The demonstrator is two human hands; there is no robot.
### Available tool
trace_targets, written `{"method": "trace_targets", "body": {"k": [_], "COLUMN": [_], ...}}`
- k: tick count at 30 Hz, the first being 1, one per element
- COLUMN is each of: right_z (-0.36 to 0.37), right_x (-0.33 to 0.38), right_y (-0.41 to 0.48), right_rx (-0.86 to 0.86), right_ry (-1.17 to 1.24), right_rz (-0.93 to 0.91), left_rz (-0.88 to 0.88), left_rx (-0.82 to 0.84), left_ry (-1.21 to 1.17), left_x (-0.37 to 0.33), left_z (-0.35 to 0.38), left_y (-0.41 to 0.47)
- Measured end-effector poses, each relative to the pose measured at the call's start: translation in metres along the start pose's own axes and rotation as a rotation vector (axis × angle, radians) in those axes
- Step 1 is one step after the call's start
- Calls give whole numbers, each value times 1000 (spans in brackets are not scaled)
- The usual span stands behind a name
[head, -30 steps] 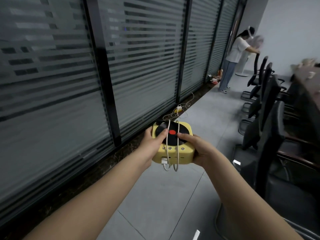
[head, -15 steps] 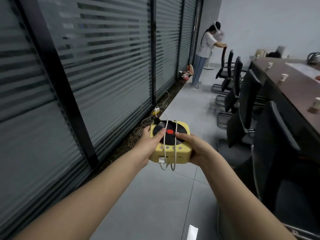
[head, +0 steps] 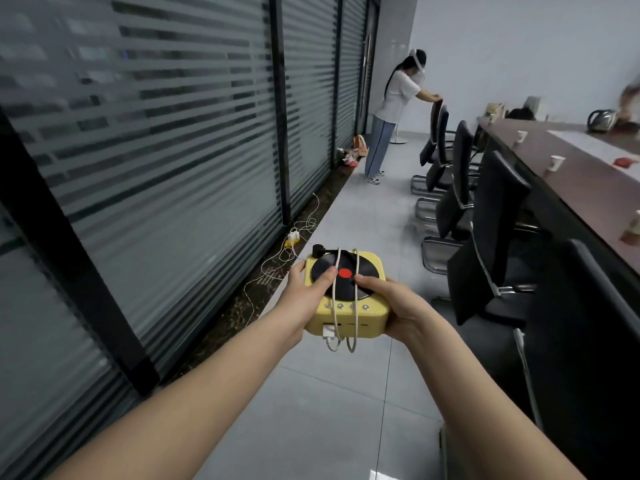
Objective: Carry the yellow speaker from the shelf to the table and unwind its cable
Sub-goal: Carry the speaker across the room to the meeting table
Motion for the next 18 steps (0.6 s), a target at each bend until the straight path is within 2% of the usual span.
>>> {"method": "trace_targets", "body": {"k": [5,18], "right_z": [-19,-54], "right_x": [34,86], "right_y": [59,194], "right_rx": [-31,-92], "right_ry": [1,42], "right_rz": [-30,31], "left_rz": [-7,-34], "left_rx": [24,65], "left_ry": [-19,-2], "left_x": [-20,-64], "left_z": [18,56], "left_y": [70,218]}}
Point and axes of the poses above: each hand's wrist, its own y-axis towards the middle knuckle, its own z-axis out of the palm, x = y × z, the point moved 1 cm from there along y, towards the middle knuckle, and after that the axes turned 15 degrees about -y, right-handed, at the moved point
